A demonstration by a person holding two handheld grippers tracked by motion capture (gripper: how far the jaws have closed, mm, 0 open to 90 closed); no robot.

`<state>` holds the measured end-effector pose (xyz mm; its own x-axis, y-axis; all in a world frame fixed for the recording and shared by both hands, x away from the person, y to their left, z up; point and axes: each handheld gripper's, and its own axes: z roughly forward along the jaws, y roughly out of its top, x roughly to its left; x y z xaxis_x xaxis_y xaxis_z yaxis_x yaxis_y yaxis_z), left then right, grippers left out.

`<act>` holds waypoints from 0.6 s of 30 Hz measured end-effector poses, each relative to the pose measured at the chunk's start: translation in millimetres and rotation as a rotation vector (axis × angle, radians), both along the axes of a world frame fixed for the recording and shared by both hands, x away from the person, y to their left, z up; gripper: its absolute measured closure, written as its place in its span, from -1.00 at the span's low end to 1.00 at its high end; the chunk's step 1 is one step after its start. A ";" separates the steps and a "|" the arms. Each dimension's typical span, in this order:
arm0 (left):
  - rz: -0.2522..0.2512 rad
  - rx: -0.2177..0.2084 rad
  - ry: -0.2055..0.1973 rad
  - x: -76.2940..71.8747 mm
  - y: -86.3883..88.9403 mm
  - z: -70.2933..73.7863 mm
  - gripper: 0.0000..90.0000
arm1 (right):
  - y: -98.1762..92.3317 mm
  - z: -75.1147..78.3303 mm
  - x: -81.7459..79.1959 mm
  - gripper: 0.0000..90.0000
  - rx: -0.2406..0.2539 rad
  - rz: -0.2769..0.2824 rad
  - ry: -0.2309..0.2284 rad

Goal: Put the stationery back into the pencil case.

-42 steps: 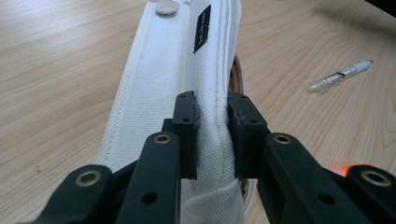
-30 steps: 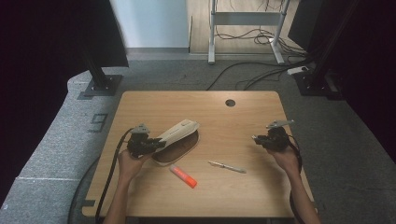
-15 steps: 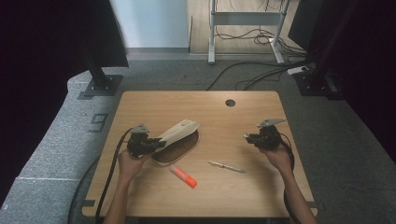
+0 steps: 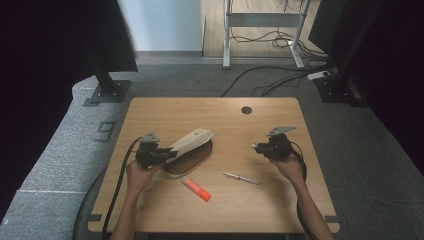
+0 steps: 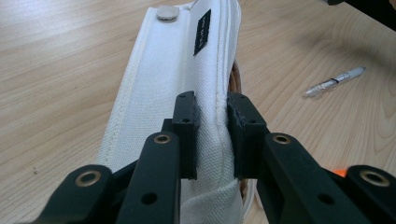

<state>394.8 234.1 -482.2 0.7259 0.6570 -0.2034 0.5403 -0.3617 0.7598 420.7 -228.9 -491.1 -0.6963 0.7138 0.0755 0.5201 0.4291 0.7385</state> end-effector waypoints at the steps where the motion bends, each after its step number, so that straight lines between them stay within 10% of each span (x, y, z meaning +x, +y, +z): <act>1: 0.000 0.001 -0.001 -0.2 0.1 0.2 0.66 | 4.4 0.1 0.3 0.59 0.001 0.009 -0.001; 18: -0.002 0.003 -0.008 -1.2 0.1 1.3 0.66 | 41.9 -3.8 6.1 0.59 0.001 0.071 0.002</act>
<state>393.6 234.2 -480.9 0.7288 0.6562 -0.1956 0.5336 -0.3652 0.7629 426.9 -187.0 -494.9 -0.7450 0.6625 0.0778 0.4900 0.4645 0.7376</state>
